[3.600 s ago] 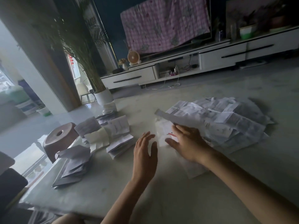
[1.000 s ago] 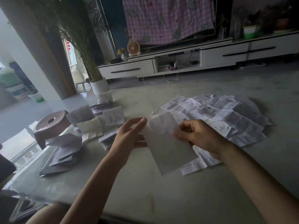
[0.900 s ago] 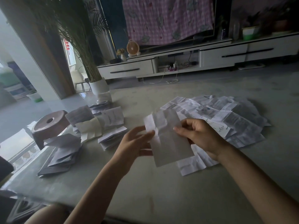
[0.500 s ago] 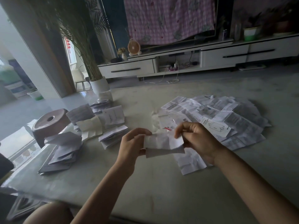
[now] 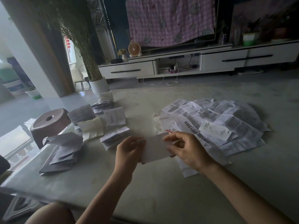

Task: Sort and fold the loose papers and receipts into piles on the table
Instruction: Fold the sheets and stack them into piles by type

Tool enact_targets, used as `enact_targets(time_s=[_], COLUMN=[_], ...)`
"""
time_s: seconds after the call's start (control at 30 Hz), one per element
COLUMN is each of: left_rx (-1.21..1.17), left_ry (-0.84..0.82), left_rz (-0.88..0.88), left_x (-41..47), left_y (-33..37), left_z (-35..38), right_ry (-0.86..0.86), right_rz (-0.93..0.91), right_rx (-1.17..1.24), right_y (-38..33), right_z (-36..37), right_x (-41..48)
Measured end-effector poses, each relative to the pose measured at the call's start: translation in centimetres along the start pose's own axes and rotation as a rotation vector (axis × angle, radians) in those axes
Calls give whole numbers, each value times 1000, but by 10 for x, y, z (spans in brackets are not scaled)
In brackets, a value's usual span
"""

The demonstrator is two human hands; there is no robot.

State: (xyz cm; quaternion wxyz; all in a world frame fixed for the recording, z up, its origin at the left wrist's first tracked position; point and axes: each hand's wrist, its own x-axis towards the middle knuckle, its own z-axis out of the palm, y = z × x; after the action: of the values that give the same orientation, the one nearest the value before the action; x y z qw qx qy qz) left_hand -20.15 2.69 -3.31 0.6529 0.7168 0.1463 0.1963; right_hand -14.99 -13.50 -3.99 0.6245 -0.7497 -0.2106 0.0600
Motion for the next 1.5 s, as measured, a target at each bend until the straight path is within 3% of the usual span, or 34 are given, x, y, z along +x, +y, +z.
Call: enact_targets(time_s=[0.1,0.2,0.33,0.43,0.53,0.6,0.67,0.73,0.77,0.8,0.9,1.0,1.17,1.33,1.5], left_rx=[-20,65,331,574,1000,1116,1206,1274,1283,1282,1224,1181,1113,1096,1126], left_ry=[-18,100,286,378,190,74,101,127,97,66,-43,-31,-37,-4,-6], left_rz=[8,129,331,395,347,265,281,289,288,326,325,324,235,202,197], left_x=[-2,11,46,74,94,93,95,98,98,97,92,96,95,88,93], left_y=[1,-2,7,6,-17,-33,-47,-55,-54,-56,-51,-54,-60,-56,-51], left_z=[-14,-38,-70,-82,-89,-87,-85,-83,-81,-81,-82,-84,-90,-94,-97], right_ry=[92,97,165,185,151,75,137,248,285,215,-125,-331,-339,-327,-397], right_rz=[-12,-20,-76,-105,-126,-80,-120,-216,-250,-280,-414,-236,-139,0,29], right_rx=[-31,-34,-26,-161,-398,-587,-818,-896,-857,-799,-880,-871,-1099,-1163,-1124], right_y=[-4,-15,-36,-38,-16,3,14,16,14,14,19,24,20,14,13], right_z=[15,40,87,118,146,153,155,156,158,160,162,155,164,171,164], right_x=[4,23,71,102,118,114,113,113,114,115,123,128,113,104,111])
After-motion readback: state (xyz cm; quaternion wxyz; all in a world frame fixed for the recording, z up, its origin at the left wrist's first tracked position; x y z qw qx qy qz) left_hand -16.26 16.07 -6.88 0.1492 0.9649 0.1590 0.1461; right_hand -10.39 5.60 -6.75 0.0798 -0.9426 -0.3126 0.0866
